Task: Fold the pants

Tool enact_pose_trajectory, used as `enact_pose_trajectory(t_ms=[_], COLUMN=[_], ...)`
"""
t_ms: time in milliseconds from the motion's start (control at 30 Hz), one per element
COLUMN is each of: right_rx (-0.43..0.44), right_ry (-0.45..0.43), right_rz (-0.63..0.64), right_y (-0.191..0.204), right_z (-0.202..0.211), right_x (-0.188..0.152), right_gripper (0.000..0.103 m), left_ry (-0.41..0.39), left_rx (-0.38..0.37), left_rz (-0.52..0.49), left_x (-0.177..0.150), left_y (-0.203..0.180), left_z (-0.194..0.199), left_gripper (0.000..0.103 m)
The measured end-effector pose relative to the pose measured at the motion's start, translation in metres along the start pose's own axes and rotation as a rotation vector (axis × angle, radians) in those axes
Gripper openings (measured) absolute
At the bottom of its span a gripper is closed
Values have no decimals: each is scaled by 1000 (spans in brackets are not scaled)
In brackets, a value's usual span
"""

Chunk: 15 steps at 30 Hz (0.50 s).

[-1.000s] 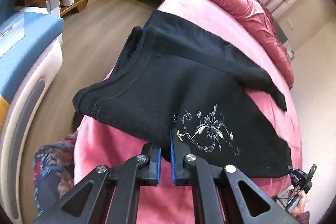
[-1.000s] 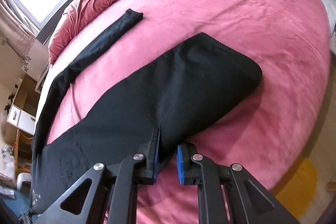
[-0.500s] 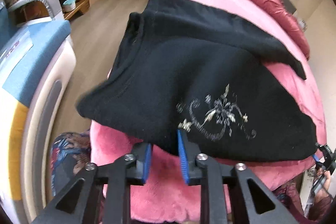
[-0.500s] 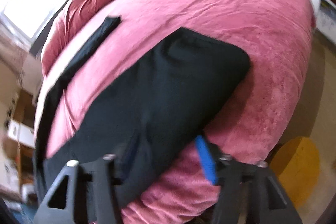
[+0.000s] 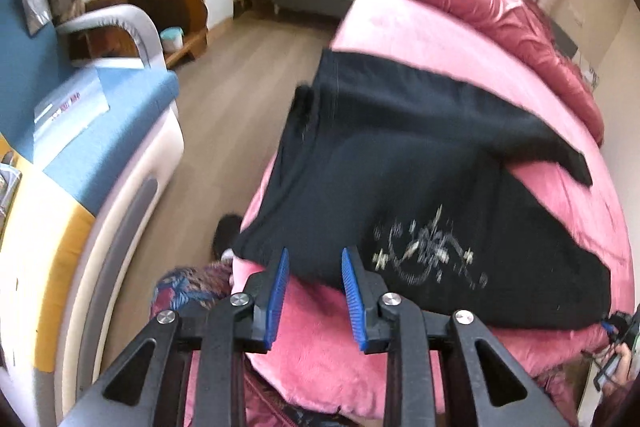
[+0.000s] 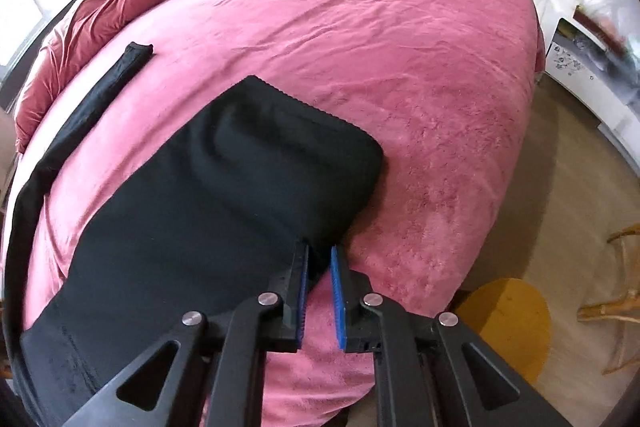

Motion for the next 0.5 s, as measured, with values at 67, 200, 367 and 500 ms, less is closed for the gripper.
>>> enact_pose_trajectory(t_ms=[67,200,367,500], right_rx=[2,-23,23,136], right_ry=[-3,-50,-122,-96], right_rz=[-13,16,116,227], right_y=[-2,3,41,93], right_z=[5,24,52,52], right_x=[0,3,9,8], right_gripper=[35,63,63,64], left_ry=[-14,-20,-6,32], left_rx=[-5,-27,-51,-82], left_rz=[-1,-12,-39,-26], left_x=[5,18,35,55], left_y=[-5,-19,-39,-53], left_z=[2,-2,-19,-40], left_gripper=[28,28,28,32])
Point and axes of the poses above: each gripper's, at about its wrist camera, not at the fingertips, and z roughly against the way its jaws point, y to its left, x to its top, the point moved 1 cm from there along -z, roughly the way its jaws point, and after that the axes turned 7 degrees about z, right-handed, at the moved point
